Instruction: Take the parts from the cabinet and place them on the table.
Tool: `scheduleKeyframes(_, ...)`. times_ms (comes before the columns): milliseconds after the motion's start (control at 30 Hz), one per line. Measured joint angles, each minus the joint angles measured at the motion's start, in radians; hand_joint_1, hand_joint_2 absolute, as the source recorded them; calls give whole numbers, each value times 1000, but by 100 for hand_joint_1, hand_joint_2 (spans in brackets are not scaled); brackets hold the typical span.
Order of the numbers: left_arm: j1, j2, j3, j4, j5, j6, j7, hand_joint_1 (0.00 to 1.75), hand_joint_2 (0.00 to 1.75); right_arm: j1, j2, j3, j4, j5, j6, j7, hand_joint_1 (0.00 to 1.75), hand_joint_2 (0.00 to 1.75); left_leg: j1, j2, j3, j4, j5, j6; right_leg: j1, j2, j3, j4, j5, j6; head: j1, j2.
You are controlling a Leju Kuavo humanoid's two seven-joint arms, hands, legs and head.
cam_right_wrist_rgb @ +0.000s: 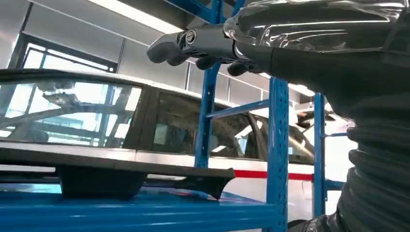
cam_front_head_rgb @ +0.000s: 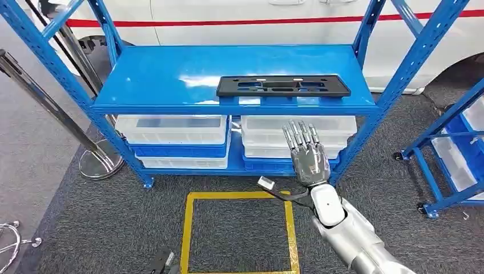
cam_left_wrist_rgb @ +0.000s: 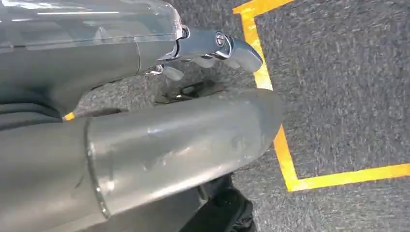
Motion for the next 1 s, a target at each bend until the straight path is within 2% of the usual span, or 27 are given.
scheduleKeyframes(33,-3,4,0,0,0,0,0,0,0,-1,0,0,0,0,0,0,0,175,-3,1,15,-22,-18,6,7,0,-2,1,0,4,0,0)
scheduleKeyframes(133,-1,3,-1,0,0,0,0,0,0,1,2,0,0,0,0,0,0,175,-10,-1,12,-29,-13,7,-2,-1,-3,-5,3,22,0,0)
scheduleKeyframes(167,-1,3,-1,0,0,1,0,0,0,-1,3,-1,0,0,0,0,0,175,-7,0,18,-43,-7,14,1,-1,1,-9,3,30,0,0)
scheduleKeyframes(200,-1,1,-1,0,0,1,0,0,0,-1,3,-3,-2,0,0,0,0,175,2,3,29,-59,3,17,-3,0,3,-2,-6,34,0,0)
scheduleKeyframes(233,-3,0,-2,0,0,1,0,0,0,-5,3,-5,-2,0,-1,2,0,175,4,4,33,-70,6,24,-2,-1,-15,33,-29,37,1,0)
scheduleKeyframes(300,-5,0,-2,0,0,1,0,0,0,-4,3,-5,-2,0,0,5,0,175,4,5,33,-70,7,28,-7,-1,-91,184,-104,45,1,0)
scheduleKeyframes(333,-4,0,-2,0,0,1,0,0,0,1,3,-5,-2,0,0,6,0,175,4,5,33,-69,6,28,-9,-1,-126,251,-127,50,0,0)
scheduleKeyframes(367,-3,0,-2,0,0,1,0,0,0,6,3,-5,0,0,0,7,0,175,4,5,32,-67,5,28,-11,-1,-147,287,-127,53,1,0)
scheduleKeyframes(400,-2,0,-2,0,0,1,0,0,0,7,3,-6,1,0,0,8,0,175,4,4,32,-65,3,27,-14,-2,-142,269,-103,57,1,0)
scheduleKeyframes(433,0,0,-2,0,1,1,1,0,0,6,3,-6,2,0,0,11,0,175,5,3,33,-61,0,24,-17,-3,-116,213,-63,58,1,0)
scheduleKeyframes(500,0,-1,-3,0,1,1,1,0,0,1,2,-6,4,0,0,19,0,175,7,2,33,-47,-10,14,-21,-6,-29,38,22,59,1,0)
scheduleKeyframes(533,-1,-1,-3,0,1,1,1,0,0,-3,3,-6,6,0,0,21,0,175,2,1,27,-38,-17,5,-17,-6,-12,4,5,55,1,0)
scheduleKeyframes(567,-3,-1,-3,0,1,1,1,0,0,-2,4,-6,7,0,0,21,0,175,0,1,24,-31,-20,1,-16,-2,-16,1,11,44,0,0)
scheduleKeyframes(667,-2,-1,-5,0,1,0,0,0,0,-3,2,-6,23,0,0,21,0,175,3,1,26,-36,-20,-14,-9,-2,-16,1,10,24,1,0)
scheduleKeyframes(700,-2,-1,-5,0,1,1,0,0,0,-6,2,-6,33,0,0,21,0,175,6,2,22,-30,-27,-19,-16,-3,-12,-4,14,16,0,0)
scheduleKeyframes(733,-2,-1,-5,0,1,1,0,0,0,-13,3,-8,52,0,0,26,0,175,6,2,12,3,-51,-23,-17,-2,-11,-5,13,10,0,0)
scheduleKeyframes(800,-6,-1,-6,0,0,1,0,0,0,-19,6,-17,101,0,0,32,0,175,9,2,-60,151,-125,-30,-14,-4,-11,-5,11,4,-1,0)
scheduleKeyframes(833,-5,-1,-7,0,0,0,0,0,0,-15,4,-24,114,0,0,21,0,175,9,2,-101,232,-154,-32,-13,-5,-11,-5,8,1,-1,0)
scheduleKeyframes(867,-1,-1,-8,0,0,0,0,0,0,-11,3,-34,122,0,0,6,0,175,9,2,-127,279,-160,-33,-11,-5,-11,-5,5,0,-1,0)
scheduleKeyframes(900,2,-1,-9,0,-1,0,-1,0,0,-7,3,-46,131,0,0,-5,0,175,9,2,-128,271,-136,-30,-10,-4,-8,-4,2,0,-1,0)
scheduleKeyframes(933,2,-1,-11,0,-1,0,-2,0,0,-6,4,-54,135,0,0,-8,0,175,8,2,-111,232,-107,-27,-9,-3,-5,-4,0,2,-1,0)
scheduleKeyframes(1000,0,0,-15,0,-3,0,-5,0,0,-6,4,-66,143,0,0,-14,0,175,5,2,-23,51,-12,-9,-6,-1,10,-4,-10,6,-1,0)
